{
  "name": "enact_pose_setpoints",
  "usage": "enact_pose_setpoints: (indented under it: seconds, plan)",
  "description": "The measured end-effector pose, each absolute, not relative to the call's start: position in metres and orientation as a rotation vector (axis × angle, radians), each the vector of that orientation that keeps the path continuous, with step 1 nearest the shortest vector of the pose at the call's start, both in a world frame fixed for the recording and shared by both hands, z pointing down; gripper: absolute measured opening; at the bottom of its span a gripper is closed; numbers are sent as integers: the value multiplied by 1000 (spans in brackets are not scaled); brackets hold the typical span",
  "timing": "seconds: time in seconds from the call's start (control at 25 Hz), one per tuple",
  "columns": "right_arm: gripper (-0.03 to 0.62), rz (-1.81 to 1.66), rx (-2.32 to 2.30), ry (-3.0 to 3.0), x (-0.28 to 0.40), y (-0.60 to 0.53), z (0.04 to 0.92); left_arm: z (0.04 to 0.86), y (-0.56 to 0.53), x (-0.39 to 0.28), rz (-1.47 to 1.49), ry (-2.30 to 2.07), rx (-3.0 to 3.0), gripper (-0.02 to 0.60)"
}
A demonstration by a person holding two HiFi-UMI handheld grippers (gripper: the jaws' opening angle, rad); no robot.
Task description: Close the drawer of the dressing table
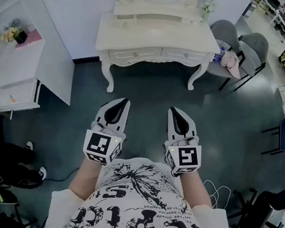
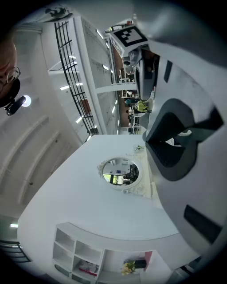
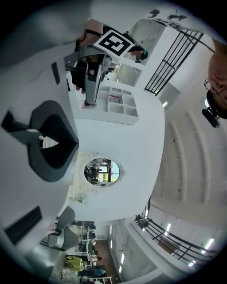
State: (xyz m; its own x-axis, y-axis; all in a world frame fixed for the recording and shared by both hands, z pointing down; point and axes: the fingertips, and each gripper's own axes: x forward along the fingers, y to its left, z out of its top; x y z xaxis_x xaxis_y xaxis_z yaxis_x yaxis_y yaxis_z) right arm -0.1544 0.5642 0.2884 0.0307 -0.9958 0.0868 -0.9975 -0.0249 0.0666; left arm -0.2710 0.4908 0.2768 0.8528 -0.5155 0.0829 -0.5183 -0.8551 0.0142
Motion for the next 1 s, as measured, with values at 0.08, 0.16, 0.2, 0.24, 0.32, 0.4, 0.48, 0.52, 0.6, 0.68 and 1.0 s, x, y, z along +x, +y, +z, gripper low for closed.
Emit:
enact_pose_setpoints:
  seconds: [0.08, 0.16, 0.2, 0.24, 0.32, 0.4, 0.48, 0.52, 0.6, 0.68, 1.0]
  plan:
    - [14, 29, 2173, -2116, -156, 560, 290, 278, 486, -272, 121, -832, 2990, 18]
    - [14, 30, 2172, -2115, -157, 557, 291, 279, 483, -272, 123, -829, 2989, 18]
    - [14, 32, 2171, -2113, -158, 555, 292, 280, 481, -273, 123, -828, 2988, 18]
    - [14, 34, 2171, -2111, -159, 554, 293, 281, 480, -274, 124, -827, 2986, 18]
    - [14, 48, 2169, -2116, -161, 553, 294, 283, 478, -276, 125, -821, 2982, 18]
    - [14, 76, 2173, -2132, -165, 550, 297, 285, 476, -279, 128, -815, 2976, 18]
    - [14, 112, 2188, -2133, -167, 546, 301, 288, 472, -283, 130, -815, 2965, 18]
    - [14, 131, 2199, -2123, -167, 544, 303, 291, 469, -285, 131, -815, 2958, 18]
    - [14, 159, 2216, -2085, -166, 539, 309, 295, 465, -289, 139, -816, 2947, 18]
    - [14, 164, 2213, -2066, -168, 536, 313, 301, 461, -295, 151, -824, 2939, 18]
    - [14, 167, 2135, -2100, -166, 511, 322, 318, 440, -300, 178, -905, 2854, 18]
